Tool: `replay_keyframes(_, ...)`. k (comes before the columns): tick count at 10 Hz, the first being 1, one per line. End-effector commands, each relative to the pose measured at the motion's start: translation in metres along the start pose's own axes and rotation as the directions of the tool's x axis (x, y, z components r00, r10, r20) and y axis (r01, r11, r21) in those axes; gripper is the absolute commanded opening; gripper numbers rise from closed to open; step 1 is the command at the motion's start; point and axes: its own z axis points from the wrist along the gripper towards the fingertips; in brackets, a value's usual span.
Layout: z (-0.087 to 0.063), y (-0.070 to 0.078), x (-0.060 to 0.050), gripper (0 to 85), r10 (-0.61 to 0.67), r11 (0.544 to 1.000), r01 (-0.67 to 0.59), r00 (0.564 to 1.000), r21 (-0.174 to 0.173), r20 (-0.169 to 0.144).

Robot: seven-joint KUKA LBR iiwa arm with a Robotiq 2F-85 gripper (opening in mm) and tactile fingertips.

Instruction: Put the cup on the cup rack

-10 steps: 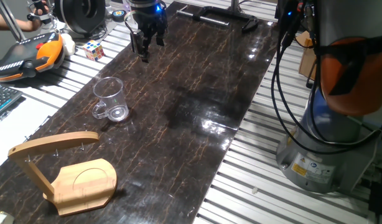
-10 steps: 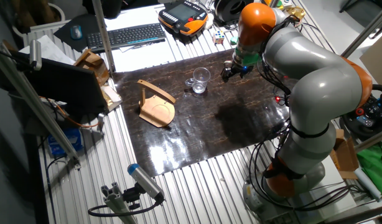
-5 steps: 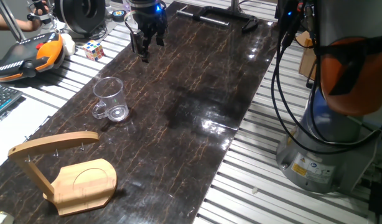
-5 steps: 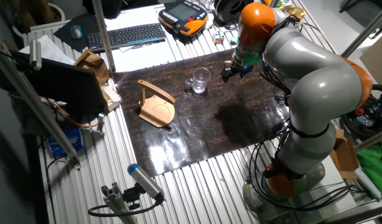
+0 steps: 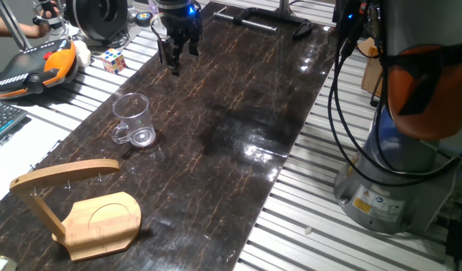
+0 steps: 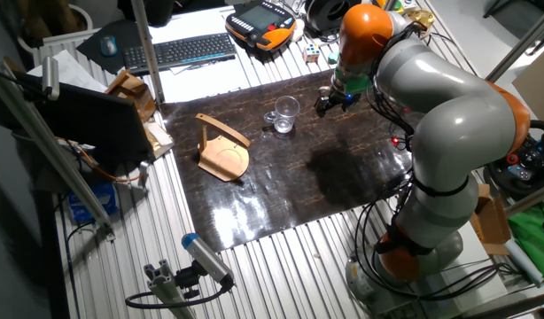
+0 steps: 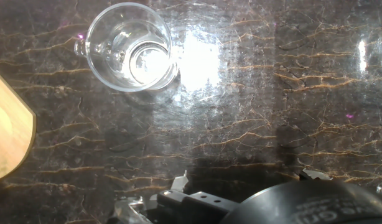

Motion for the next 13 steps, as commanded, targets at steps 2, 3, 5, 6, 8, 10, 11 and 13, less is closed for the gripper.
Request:
replay_keyframes(2, -0.0003, -0.0001, -0.0001, 2.3, -0.25, 0.962, 0.266, 0.949, 0.064, -0.191)
replay_keyframes(3, -0.0003, -0.0001, -0.0001, 2.3, -0.25, 0.962, 0.266, 0.949, 0.064, -0.191)
replay_keyframes(5, -0.0003, -0.0001, -0.0001, 2.3, -0.25, 0.962, 0.266, 0.949, 0.064, -0.191)
replay_keyframes(6, -0.0003, -0.0001, -0.0001, 2.3, -0.25, 0.962, 0.266, 0.949, 0.064, -0.189)
replay_keyframes(8, -0.0003, -0.0001, -0.0001, 2.3, -0.258, 0.96, 0.274, 0.948, 0.063, -0.188)
replay_keyframes(10, -0.0003, 0.0, 0.0, 2.3, -0.258, 0.96, 0.274, 0.948, 0.063, -0.187)
replay_keyframes(11, -0.0002, 0.0, 0.0, 2.0, -0.246, 0.963, 0.262, 0.951, 0.067, -0.187)
replay_keyframes(13, -0.0003, -0.0002, -0.0001, 2.0, -0.216, 0.97, 0.233, 0.958, 0.071, -0.19)
